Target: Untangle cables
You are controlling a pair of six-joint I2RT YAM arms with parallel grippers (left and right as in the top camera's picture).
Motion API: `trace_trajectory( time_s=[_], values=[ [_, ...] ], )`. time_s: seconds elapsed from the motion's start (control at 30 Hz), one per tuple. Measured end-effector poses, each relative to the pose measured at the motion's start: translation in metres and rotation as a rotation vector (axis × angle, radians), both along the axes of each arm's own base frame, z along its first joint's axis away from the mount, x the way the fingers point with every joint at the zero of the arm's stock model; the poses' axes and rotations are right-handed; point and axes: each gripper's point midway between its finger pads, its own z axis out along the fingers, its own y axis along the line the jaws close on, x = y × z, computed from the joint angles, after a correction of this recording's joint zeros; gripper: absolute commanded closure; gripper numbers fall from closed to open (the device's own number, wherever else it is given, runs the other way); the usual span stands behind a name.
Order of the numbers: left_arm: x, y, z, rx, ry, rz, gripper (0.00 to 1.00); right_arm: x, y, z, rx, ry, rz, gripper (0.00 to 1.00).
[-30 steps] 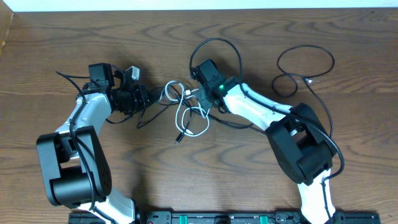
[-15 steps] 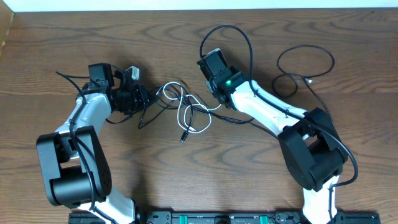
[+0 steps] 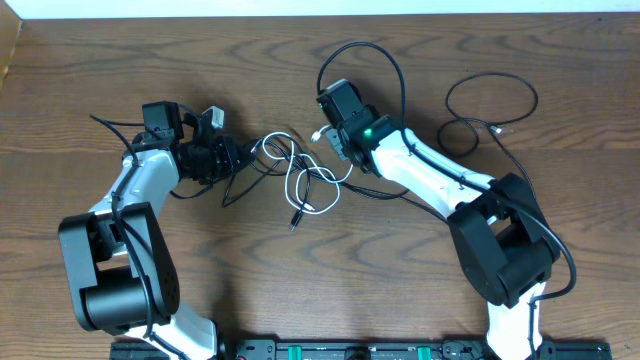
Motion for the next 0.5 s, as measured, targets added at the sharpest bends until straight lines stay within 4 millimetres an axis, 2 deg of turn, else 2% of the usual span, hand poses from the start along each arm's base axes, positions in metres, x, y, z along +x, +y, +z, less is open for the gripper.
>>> trace_trajectory(
  time_s=[0.1, 0.3, 0.5],
  values=[
    [0.0, 0.0, 0.0, 0.0, 0.0, 0.0, 0.92, -0.01, 0.022, 0.003, 0.109, 0.058, 0.086, 0.47],
    [0.0, 0.0, 0.0, 0.0, 0.0, 0.0, 0.92, -0.034, 0.078, 0.025, 0.389, 0.159, 0.281, 0.48],
    [0.0, 0.0, 0.0, 0.0, 0.001, 0.001, 0.92, -0.052, 0.102, 0.035, 0.523, 0.237, 0.346, 0.53]
  ],
)
